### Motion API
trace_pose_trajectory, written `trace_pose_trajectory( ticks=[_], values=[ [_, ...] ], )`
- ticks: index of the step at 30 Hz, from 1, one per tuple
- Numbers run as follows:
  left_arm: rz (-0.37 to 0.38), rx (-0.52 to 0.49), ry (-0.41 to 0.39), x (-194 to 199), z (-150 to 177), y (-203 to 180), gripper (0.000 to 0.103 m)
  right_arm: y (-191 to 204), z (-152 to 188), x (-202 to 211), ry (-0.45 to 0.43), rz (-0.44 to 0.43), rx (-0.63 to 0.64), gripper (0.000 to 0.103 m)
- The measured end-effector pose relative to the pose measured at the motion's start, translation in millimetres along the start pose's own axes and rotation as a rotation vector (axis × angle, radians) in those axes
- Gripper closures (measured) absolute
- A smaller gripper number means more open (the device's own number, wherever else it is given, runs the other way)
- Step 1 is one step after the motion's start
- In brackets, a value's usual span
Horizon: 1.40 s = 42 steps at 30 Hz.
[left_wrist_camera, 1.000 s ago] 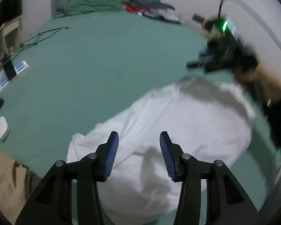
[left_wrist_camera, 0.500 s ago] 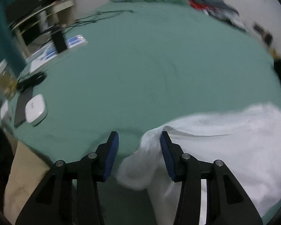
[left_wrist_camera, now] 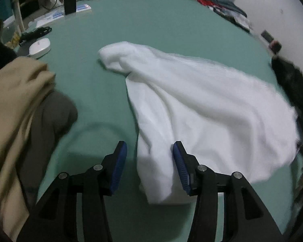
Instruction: Fold large clothes
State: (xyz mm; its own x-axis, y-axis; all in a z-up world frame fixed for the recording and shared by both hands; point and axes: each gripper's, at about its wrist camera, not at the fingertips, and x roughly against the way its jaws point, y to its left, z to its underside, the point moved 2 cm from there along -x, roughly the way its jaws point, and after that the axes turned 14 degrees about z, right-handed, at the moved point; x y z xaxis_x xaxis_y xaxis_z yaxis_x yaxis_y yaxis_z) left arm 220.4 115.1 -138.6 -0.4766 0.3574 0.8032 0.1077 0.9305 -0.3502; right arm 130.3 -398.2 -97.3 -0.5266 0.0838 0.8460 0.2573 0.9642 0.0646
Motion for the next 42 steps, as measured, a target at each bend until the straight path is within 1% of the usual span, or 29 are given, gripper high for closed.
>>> trace_pose_trajectory(
  ticks=[2,4,5,6,7,8,10,13,16,18,25,26,29,34,37,40,42],
  values=[
    [-0.048,-0.043,-0.001,-1,8,-10,0.052,12,8,2,0.002,-0.036,0.021,0.024],
    [-0.059,-0.043,0.0,-1,11,-17,0.052,30,14,4,-0.019,0.013,0.113,0.045],
    [-0.058,-0.043,0.002,-2,12,-19,0.053,36,15,5,-0.026,0.023,0.132,0.068],
    [-0.057,-0.051,0.003,-3,12,-19,0.056,38,14,6,-0.024,-0.013,0.134,0.089],
    [-0.043,-0.065,0.007,-1,14,-22,0.075,39,14,5,-0.002,-0.058,0.127,0.089],
    [-0.034,-0.071,0.013,2,13,-22,0.093,40,13,7,0.003,-0.06,0.136,0.089],
    [-0.035,-0.068,0.025,6,16,-26,0.096,43,13,14,0.001,-0.061,0.173,0.09],
    [-0.022,-0.019,0.013,21,28,-22,0.097,44,17,29,-0.003,-0.069,0.196,0.09],
    [-0.017,0.016,0.008,36,43,-18,0.097,27,23,43,-0.009,-0.074,0.195,0.09],
    [-0.013,0.034,0.009,46,52,-18,0.097,24,27,52,-0.004,-0.079,0.205,0.09],
    [-0.024,0.085,-0.01,92,93,-20,0.098,10,73,83,0.029,-0.098,0.248,0.09],
    [-0.024,0.09,-0.009,98,99,-21,0.098,-2,81,87,0.033,-0.101,0.249,0.09],
    [-0.015,0.104,0.001,114,119,-25,0.098,-14,101,98,0.05,-0.098,0.255,0.09],
    [-0.009,0.135,0.014,128,148,-24,0.097,-27,136,113,0.086,-0.065,0.287,0.09],
    [-0.007,0.164,0.051,124,165,-20,0.097,-32,153,113,0.123,-0.054,0.28,0.089],
    [-0.004,0.191,0.089,118,174,-15,0.095,-38,168,105,0.167,-0.031,0.282,0.082],
    [-0.013,0.193,0.089,120,174,-13,0.089,-41,169,105,0.173,-0.033,0.273,0.075]
  ],
)
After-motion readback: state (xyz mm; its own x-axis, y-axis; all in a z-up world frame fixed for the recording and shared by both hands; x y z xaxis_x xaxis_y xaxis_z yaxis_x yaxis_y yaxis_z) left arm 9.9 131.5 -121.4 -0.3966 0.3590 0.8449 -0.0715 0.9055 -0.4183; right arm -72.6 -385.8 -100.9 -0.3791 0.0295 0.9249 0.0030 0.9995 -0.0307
